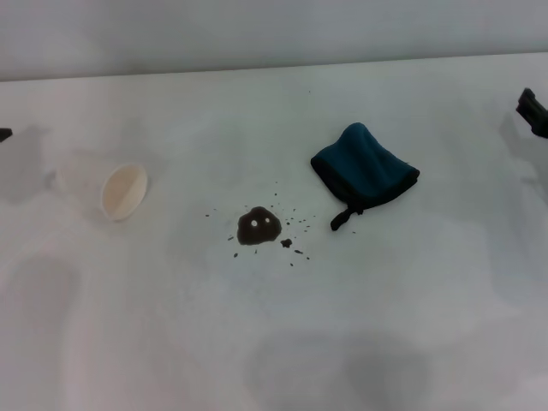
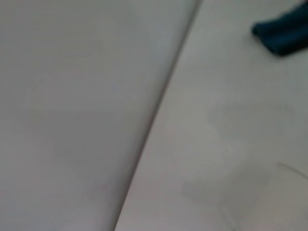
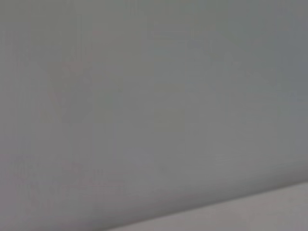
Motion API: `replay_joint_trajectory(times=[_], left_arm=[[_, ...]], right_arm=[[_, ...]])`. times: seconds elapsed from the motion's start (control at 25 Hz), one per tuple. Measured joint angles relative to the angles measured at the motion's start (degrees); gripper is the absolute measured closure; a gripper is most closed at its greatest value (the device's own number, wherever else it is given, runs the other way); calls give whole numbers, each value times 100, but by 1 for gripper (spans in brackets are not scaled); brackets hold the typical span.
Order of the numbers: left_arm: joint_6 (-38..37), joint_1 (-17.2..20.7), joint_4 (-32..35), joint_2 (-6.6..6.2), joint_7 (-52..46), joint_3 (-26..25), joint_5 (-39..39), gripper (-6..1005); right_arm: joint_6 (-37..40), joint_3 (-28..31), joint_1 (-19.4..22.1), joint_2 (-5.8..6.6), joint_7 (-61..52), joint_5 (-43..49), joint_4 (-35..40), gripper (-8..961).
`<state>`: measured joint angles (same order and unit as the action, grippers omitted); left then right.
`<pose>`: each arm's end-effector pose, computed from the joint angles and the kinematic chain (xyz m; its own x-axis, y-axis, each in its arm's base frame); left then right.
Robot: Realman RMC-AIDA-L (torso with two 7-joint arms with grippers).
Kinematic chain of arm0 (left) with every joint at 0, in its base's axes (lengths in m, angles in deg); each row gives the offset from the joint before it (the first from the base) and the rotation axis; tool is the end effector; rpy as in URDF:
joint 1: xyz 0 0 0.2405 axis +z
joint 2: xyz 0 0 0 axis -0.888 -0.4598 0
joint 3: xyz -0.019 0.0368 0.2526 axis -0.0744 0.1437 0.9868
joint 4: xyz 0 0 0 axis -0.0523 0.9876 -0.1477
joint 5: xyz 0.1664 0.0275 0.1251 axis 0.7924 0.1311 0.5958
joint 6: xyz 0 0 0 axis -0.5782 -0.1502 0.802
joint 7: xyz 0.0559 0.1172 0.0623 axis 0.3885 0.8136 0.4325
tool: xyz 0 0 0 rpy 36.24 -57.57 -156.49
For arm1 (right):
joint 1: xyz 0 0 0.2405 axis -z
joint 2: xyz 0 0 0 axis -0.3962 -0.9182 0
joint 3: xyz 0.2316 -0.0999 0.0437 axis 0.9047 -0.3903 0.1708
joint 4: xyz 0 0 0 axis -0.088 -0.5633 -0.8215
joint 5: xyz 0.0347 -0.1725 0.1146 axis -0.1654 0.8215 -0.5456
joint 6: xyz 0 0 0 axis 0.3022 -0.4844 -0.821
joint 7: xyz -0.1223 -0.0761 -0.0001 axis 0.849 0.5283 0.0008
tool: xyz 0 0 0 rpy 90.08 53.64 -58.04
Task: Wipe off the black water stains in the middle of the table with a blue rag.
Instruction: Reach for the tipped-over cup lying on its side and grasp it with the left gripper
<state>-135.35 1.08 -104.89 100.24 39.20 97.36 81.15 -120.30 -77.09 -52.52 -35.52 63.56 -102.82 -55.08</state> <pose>-0.2636 0.4230 0.1263 0.9764 -0.0532 -0.2095 -0.1501 -0.8644 -0.4800 0.4041 0.3442 0.0244 0.5095 -0.2333 -0.8283 -0.8210 0.1563 -0.5491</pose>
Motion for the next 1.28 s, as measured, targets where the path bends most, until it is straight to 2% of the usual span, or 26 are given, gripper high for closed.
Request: replay_joint_trajectory(times=[0.04, 0.08, 0.24, 0.52, 0.6, 0.72, 0.96, 1.28], left_arm=[[0, 0, 0, 0, 0, 0, 0, 121], [193, -220, 1, 49, 341, 0, 401, 121], [375, -420, -110, 121, 841, 0, 814, 122], [392, -477, -373, 225, 1977, -1, 638, 121], [420, -525, -348, 297, 2210, -1, 701, 121], [512, -586, -264, 401, 2351, 0, 833, 122], [553, -620, 89, 492, 2363, 0, 1410, 122], [654, -440, 514, 470, 2573, 0, 1281, 121]], right_arm=[[2, 22, -53, -2, 0, -1, 4, 109], [7, 48, -103, -2, 0, -3, 10, 110], [16, 126, -241, 9, -3, -6, 115, 110], [85, 504, -376, -22, -5, -15, 110, 110], [86, 515, -409, -27, -6, -17, 65, 109], [86, 569, -440, -28, -12, -21, -33, 109], [1, 602, -449, -36, -44, -25, -234, 110], [-140, 601, -447, -45, -91, -13, -437, 110]])
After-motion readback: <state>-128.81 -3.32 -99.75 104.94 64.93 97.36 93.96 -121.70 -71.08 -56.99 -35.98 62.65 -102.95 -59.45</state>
